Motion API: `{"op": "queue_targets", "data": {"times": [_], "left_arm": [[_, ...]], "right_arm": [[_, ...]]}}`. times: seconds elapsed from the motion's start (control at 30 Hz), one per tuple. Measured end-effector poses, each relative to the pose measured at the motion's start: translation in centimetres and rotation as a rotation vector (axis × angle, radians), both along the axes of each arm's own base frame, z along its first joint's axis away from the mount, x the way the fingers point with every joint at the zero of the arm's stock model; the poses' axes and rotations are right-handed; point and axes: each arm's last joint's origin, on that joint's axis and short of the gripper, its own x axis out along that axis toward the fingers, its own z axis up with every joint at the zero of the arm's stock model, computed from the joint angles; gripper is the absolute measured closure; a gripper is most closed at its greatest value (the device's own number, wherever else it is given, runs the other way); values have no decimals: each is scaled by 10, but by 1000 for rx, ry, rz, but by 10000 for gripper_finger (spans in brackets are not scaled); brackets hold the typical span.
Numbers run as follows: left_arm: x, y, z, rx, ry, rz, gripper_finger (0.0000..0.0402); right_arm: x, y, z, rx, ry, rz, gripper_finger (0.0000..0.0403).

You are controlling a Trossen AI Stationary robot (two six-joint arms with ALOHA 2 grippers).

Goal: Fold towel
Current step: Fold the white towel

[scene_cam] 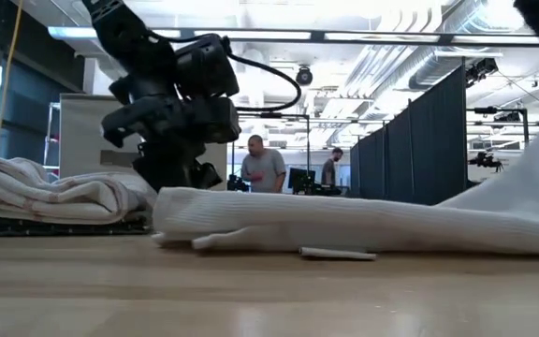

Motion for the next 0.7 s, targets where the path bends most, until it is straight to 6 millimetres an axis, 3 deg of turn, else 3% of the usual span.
{"op": "queue_targets", "data": {"times": [0.2, 0.5, 0.6, 0.7], "left_arm": [[10, 4, -6, 26, -64, 52, 281], [15, 6, -7, 56, -117, 65, 281], [15, 6, -7, 60, -116, 59, 281], [15, 7, -8, 61, -113, 60, 281]], "right_arm": [[65, 5, 9, -66, -141, 41, 394], [185, -17, -20, -125, -357, 221, 394], [216, -26, -32, -92, -422, 302, 394], [235, -36, -45, -81, -405, 354, 394]]}}
